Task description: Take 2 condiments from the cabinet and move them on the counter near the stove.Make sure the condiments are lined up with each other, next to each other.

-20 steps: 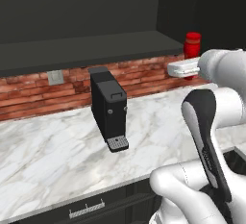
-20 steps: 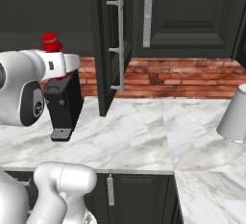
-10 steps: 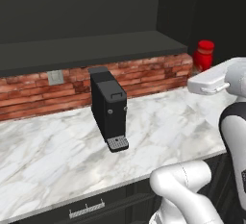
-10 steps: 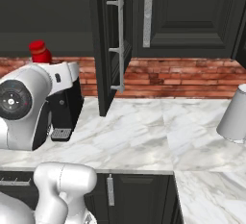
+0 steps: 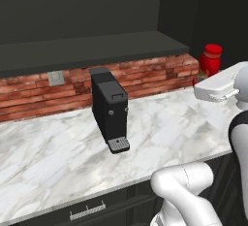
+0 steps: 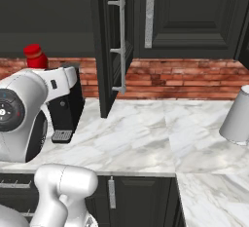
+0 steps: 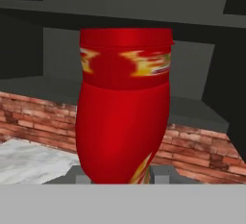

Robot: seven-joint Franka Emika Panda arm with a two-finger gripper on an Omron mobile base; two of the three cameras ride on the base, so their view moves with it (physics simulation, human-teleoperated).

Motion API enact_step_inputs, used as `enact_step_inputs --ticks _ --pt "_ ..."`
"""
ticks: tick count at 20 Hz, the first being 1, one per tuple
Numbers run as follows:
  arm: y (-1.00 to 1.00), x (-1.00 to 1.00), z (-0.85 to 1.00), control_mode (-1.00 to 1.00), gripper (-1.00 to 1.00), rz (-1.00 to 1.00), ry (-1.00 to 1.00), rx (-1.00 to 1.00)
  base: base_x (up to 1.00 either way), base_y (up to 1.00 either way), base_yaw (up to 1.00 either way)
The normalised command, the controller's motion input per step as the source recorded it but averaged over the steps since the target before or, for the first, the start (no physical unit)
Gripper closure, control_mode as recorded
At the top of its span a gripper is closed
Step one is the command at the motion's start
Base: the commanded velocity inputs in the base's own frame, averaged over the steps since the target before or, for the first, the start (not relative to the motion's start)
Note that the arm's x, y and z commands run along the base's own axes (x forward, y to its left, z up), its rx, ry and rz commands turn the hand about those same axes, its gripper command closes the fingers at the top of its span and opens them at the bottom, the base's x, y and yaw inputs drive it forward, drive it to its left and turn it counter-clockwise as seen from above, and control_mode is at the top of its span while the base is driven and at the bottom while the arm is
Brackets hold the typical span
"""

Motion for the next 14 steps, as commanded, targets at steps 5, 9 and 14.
enact_step_inputs --ticks 5,9,14 --pt "0.0 0.0 0.0 -1.0 1.0 0.0 0.0 0.0 0.0 0.0 0.0" --pt "0.0 0.0 0.0 -1.0 1.0 0.0 0.0 0.0 0.0 0.0 0.0" --pt "0.0 -0.01 0.0 1.0 1.0 0.0 0.0 0.0 -0.31 0.0 0.0"
